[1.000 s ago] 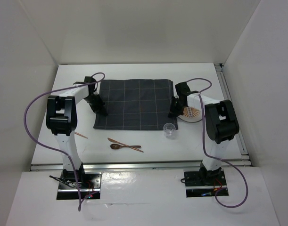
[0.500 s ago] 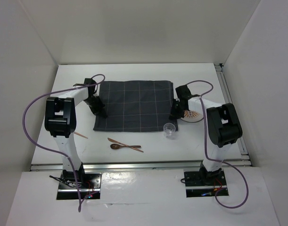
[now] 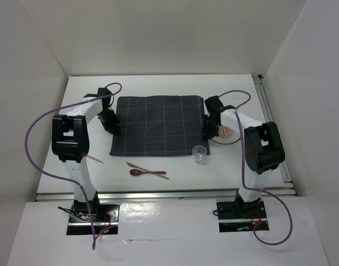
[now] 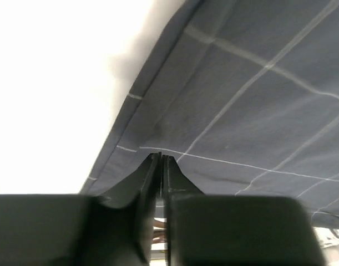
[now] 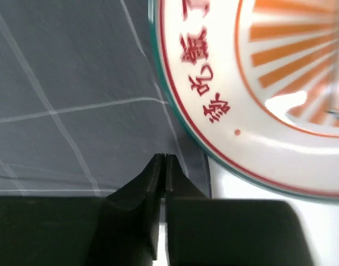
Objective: Set the dinner table for one person
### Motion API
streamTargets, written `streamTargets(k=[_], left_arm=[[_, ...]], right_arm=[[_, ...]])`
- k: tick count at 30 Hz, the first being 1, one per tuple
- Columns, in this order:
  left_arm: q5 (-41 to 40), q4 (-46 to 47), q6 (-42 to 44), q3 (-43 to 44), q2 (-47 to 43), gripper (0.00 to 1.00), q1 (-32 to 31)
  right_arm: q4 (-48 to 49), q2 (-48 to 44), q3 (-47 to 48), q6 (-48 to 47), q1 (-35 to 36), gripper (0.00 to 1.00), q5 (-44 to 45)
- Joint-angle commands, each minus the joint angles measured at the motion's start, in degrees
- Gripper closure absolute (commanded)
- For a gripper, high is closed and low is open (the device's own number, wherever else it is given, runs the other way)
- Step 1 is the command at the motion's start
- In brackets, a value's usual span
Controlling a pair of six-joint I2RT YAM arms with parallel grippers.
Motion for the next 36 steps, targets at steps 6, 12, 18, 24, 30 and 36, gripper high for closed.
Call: streamTargets(k=[6, 12, 18, 24, 30, 36], left_arm=[[-1.76, -8.66, 5.19, 15.01, -5.18, 0.62, 0.29], [1.57, -7.89, 7.04, 13.53, -14.49, 0.57, 0.29], [3.43, -5.95, 8.1, 7.56, -20.83, 0.57, 0.29], [4.66, -5.33, 8.1, 7.02, -21.62, 0.63, -0.24], [5.18, -5.33, 7.57, 5.27, -22.14, 0.65, -0.76], [5.18, -4.72, 7.57, 4.21, -22.15, 0.65, -0.76]], right_arm=[[-13.29, -5.8, 20.22, 0.57, 0.52, 0.48, 13.04], [-10.05, -14.51, 11.54, 0.05, -3.53, 0.11, 4.27], [-10.57, -22.51, -0.93, -0.66, 2.17, 0.11, -0.66], [-7.67, -24.28, -9.56, 2.68, 4.73, 0.17, -2.95], [-4.51, -21.99, -12.38, 3.21, 5.35, 0.37, -2.42], [-3.45, -19.8, -12.39, 4.26, 6.4, 0.7, -1.89]])
